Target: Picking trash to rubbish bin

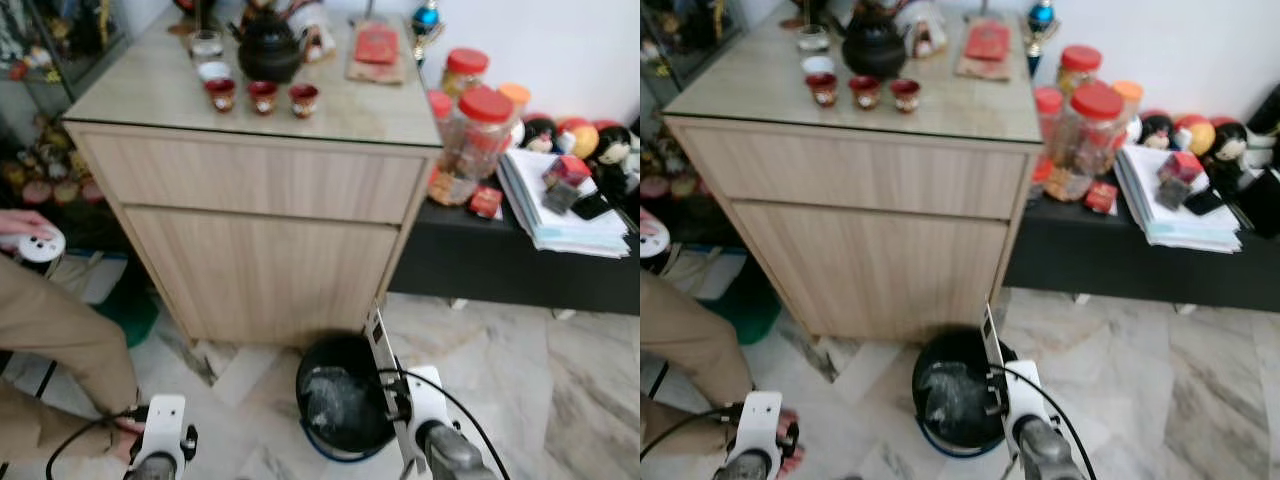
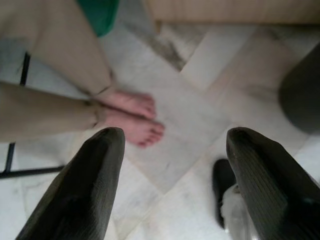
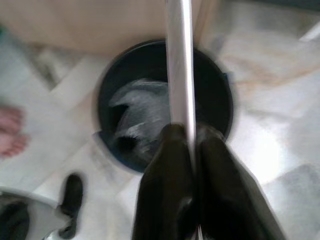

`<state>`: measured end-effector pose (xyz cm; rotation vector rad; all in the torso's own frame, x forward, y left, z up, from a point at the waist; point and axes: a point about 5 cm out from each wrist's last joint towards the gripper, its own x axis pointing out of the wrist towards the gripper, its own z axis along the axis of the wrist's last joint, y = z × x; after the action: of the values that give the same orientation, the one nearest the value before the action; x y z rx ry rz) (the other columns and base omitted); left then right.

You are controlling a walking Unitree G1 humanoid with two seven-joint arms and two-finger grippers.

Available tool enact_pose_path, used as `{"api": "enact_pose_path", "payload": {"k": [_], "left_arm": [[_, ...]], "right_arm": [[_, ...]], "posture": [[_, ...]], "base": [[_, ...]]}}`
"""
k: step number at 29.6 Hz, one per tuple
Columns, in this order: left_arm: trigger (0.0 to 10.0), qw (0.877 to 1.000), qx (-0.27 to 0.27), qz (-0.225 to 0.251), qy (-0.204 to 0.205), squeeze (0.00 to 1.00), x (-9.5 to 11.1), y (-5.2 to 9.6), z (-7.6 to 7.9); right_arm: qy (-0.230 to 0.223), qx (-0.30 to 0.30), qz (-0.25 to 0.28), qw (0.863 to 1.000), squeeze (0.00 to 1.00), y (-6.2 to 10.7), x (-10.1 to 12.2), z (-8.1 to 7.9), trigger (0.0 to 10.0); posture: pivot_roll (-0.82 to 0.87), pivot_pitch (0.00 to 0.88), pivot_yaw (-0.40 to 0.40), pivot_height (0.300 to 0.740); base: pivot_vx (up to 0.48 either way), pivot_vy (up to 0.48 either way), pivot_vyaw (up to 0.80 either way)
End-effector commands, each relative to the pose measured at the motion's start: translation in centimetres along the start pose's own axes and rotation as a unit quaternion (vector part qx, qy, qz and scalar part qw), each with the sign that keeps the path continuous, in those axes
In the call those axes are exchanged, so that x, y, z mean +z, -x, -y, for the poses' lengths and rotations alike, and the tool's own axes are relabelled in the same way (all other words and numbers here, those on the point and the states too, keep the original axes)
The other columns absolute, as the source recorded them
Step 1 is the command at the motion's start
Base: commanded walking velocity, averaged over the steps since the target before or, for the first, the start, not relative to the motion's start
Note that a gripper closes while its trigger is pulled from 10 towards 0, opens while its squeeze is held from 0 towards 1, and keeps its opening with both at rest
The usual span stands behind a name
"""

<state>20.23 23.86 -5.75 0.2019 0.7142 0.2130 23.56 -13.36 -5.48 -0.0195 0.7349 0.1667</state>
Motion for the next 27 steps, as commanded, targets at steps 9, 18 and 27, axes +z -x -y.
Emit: {"api": "enact_pose_path", "payload": {"k": [9, 18, 27], "left_arm": [[10.0, 0.999, -0.036, 0.002, -0.008, 0.00, 0.5, -0.2, 1.2], [10.0, 0.983, -0.151, 0.041, -0.094, 0.00, 3.0, -0.4, 4.7], [10.0, 0.967, -0.219, 0.070, -0.109, 0.00, 4.4, -0.2, 6.5]], "right_arm": [[0.037, -0.010, -0.025, 0.999, 0.00, -0.1, 0.0, 0.2, 10.0], [0.181, 0.011, -0.014, 0.983, 0.00, -1.0, 2.7, -1.5, 10.0], [0.212, -0.006, -0.011, 0.977, 0.00, -1.4, 4.2, -2.0, 10.0]], "posture": [[0.13, 0.163, -0.051, 0.740], [0.14, 0.162, -0.056, 0.740], [0.15, 0.163, -0.061, 0.740]], "base": [[0.000, 0.000, 0.00], [0.000, 0.000, 0.00], [0.000, 0.000, 0.00]]}}
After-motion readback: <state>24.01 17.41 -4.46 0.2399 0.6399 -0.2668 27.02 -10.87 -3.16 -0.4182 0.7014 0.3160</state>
